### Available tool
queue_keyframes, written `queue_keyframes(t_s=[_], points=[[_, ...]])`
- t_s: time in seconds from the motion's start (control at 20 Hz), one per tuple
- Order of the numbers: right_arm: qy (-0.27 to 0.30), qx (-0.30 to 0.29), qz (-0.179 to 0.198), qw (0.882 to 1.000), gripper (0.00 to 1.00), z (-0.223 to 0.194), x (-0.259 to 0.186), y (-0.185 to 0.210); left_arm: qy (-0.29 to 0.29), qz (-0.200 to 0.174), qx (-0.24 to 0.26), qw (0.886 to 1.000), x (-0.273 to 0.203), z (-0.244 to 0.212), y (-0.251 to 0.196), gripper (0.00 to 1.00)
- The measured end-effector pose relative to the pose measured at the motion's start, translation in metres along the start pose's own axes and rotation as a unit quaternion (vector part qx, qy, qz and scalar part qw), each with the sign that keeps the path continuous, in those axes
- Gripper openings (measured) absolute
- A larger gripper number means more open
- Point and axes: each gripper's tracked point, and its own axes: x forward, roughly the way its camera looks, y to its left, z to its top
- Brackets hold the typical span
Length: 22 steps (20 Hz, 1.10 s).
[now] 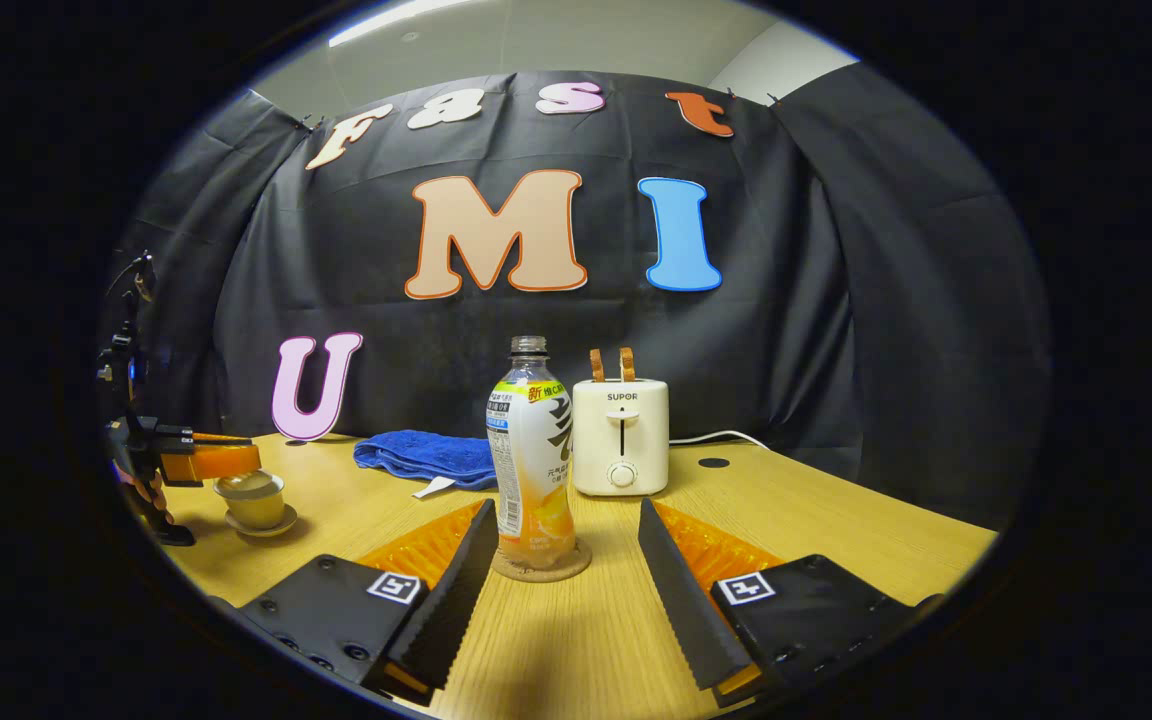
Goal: Open the teacup lid with one hand, grasp the water bottle and pour water into the teacup with the other hand; after pouring, place the water bottle on the coaster and then close the teacup lid.
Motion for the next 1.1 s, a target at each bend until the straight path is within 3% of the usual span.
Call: queue_keyframes(t_s=[0.1, 0.15, 0.5, 0.8, 0.85, 1.05, 1.1], points=[[0.0, 0.0, 0.0, 1.0, 0.94, 0.0, 0.0, 0.0, 0.018, -0.004, 0.004, 1.0, 0.003, -0.006, -0.002, 0.27], [0.0, 0.0, 0.0, 1.0, 0.87, -0.001, 0.0, 0.0, 0.026, -0.005, 0.006, 1.0, 0.004, -0.008, -0.002, 0.27], [0.001, 0.0, 0.0, 1.0, 0.91, 0.0, 0.001, 0.0, 0.033, -0.01, 0.008, 0.999, 0.005, -0.009, -0.004, 0.29], [0.001, 0.0, 0.0, 1.0, 0.87, 0.0, 0.001, 0.0, 0.04, -0.008, 0.009, 0.999, 0.002, -0.011, -0.003, 0.34], [0.001, 0.0, 0.0, 1.0, 0.87, 0.0, 0.001, 0.0, 0.039, -0.006, 0.008, 0.999, 0.002, -0.011, -0.002, 0.38], [0.001, 0.0, 0.0, 1.0, 0.91, -0.001, 0.0, 0.0, 0.024, 0.004, -0.001, 1.0, -0.004, -0.006, 0.002, 0.92], [0.0, 0.0, 0.001, 1.0, 0.91, -0.001, 0.0, 0.0, 0.015, 0.009, -0.008, 1.0, -0.006, -0.004, 0.005, 0.98]])
